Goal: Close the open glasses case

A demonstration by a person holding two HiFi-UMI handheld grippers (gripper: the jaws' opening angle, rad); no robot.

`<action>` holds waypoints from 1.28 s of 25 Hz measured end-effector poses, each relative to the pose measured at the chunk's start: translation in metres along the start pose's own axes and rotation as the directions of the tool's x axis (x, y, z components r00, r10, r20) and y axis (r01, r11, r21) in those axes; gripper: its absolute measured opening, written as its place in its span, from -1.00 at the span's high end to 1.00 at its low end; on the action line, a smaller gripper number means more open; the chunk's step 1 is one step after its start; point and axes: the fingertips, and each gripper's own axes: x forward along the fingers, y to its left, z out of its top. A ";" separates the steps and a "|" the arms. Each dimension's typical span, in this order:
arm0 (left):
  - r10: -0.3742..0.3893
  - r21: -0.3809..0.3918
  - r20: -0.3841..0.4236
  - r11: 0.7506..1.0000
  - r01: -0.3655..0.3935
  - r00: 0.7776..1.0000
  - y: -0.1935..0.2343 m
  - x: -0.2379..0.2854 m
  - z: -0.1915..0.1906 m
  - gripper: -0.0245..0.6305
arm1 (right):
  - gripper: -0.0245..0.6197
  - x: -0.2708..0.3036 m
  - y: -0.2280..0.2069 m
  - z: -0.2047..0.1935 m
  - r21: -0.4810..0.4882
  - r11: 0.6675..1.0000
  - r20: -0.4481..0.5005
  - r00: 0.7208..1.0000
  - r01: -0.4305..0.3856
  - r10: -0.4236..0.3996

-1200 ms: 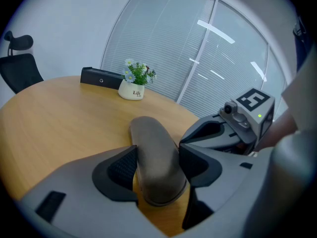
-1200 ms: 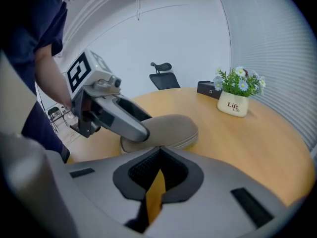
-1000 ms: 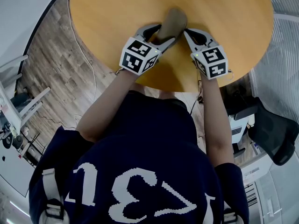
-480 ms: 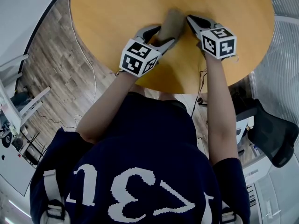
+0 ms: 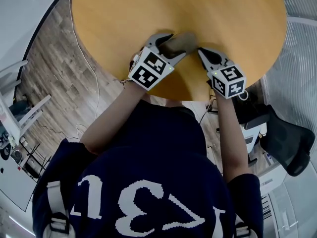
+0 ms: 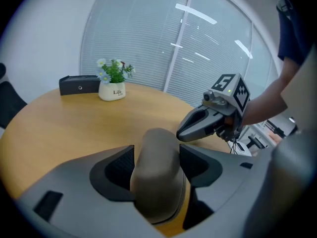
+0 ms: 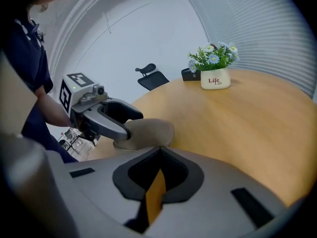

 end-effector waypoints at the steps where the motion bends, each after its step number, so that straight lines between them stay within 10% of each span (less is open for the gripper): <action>1: -0.009 0.025 -0.011 1.000 0.010 1.000 -0.004 0.001 0.000 0.07 | 0.86 -0.004 0.003 -0.006 0.025 1.000 0.008 1.000 0.000 0.000; 18: -0.033 0.305 -0.082 0.951 0.057 0.996 -0.033 -0.003 -0.002 0.27 | 0.86 -0.006 0.043 -0.031 0.073 0.995 0.037 0.997 -0.071 0.068; 32: -0.036 0.242 -0.021 0.969 0.040 0.999 -0.025 -0.010 0.003 0.89 | 0.86 -0.006 0.026 -0.024 0.063 0.996 0.045 0.997 -0.069 0.067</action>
